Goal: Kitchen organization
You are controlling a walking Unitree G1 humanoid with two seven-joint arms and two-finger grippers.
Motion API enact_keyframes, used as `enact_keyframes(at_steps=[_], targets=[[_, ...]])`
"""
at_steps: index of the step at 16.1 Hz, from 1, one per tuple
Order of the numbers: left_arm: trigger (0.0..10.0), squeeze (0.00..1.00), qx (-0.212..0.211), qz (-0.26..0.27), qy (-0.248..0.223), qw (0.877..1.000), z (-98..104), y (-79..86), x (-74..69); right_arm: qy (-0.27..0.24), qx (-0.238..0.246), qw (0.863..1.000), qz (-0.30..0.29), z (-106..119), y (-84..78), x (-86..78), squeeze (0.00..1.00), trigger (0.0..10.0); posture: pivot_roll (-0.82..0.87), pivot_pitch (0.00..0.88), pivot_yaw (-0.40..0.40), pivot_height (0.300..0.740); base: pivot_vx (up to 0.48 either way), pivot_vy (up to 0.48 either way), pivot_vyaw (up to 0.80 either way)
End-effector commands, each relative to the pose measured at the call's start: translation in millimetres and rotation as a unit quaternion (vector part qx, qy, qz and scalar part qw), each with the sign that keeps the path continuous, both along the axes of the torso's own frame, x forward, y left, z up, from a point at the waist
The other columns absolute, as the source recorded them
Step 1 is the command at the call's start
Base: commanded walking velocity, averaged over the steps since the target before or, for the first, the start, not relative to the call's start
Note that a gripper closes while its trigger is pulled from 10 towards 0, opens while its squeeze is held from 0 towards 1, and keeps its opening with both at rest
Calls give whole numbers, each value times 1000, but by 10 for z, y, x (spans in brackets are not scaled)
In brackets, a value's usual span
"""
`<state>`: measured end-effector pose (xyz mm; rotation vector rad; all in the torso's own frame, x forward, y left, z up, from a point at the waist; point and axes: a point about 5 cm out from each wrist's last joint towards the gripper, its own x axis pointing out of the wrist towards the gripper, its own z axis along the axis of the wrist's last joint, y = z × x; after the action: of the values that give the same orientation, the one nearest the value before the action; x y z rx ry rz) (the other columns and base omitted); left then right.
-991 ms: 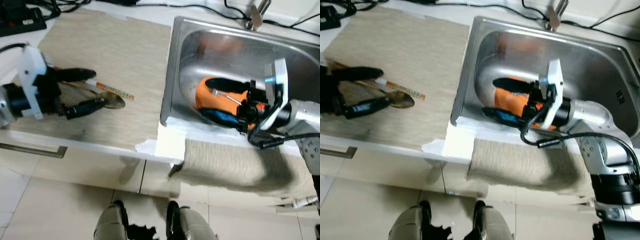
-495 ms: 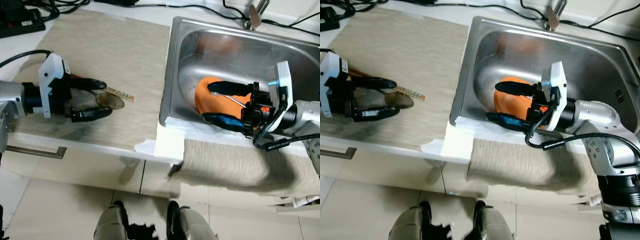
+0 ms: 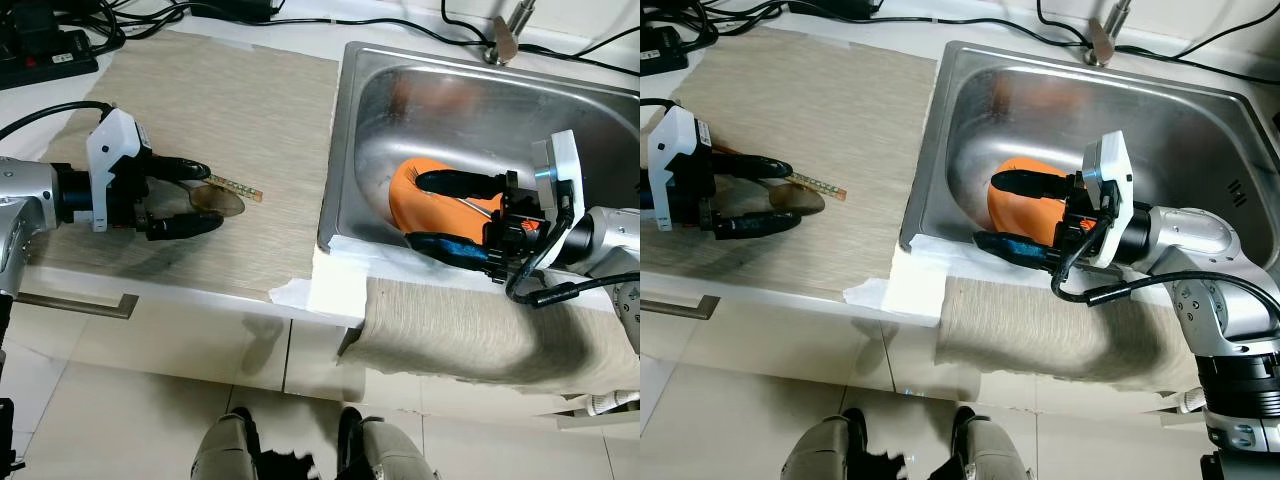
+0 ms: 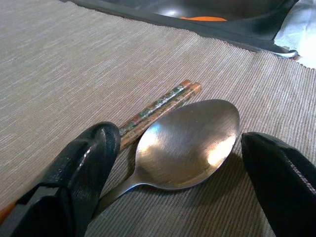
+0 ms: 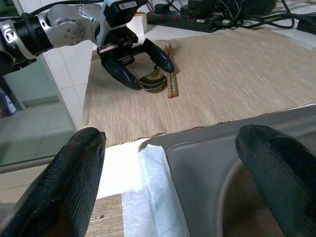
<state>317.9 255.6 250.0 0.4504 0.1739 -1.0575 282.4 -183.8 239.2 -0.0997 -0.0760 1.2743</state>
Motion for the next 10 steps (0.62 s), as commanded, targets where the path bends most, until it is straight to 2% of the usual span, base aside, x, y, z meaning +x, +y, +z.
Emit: enact_keyframes(at_steps=[1, 2, 3, 5, 7, 9, 10], targets=[[10000, 0, 11, 3, 17, 1000, -92, 8, 6, -13, -5, 1000, 7, 45, 9, -29, 1000, 10000, -150, 194, -73, 740, 0, 0, 0], [10000, 0, -10, 13, -23, 1000, 47, 66, 23, -14, -2, 1000, 6, 65, -1, -28, 1000, 10000, -151, 195, -78, 740, 0, 0, 0], [10000, 0, -23, 15, -38, 999, 124, 106, 9, -13, -1, 1000, 6, 68, -5, -31, 1000, 10000, -152, 199, -78, 740, 0, 0, 0], [10000, 0, -35, 7, -40, 999, 215, 228, -95, -9, 0, 1000, 6, 57, -8, -37, 1000, 10000, -146, 211, -78, 740, 0, 0, 0], [10000, 0, -29, 15, -42, 999, 234, 278, -124, -7, 2, 1000, 6, 54, -10, -37, 1000, 10000, -144, 215, -78, 740, 0, 0, 0], [10000, 0, -32, 85, -65, 994, 343, 508, -101, -5, 3, 1000, 5, 30, 0, -26, 1000, 10000, -141, 217, -74, 740, 0, 0, 0], [10000, 0, -28, 93, -67, 993, 352, 536, -97, -5, 3, 1000, 5, 28, 2, -27, 1000, 10000, -141, 217, -74, 740, 0, 0, 0]])
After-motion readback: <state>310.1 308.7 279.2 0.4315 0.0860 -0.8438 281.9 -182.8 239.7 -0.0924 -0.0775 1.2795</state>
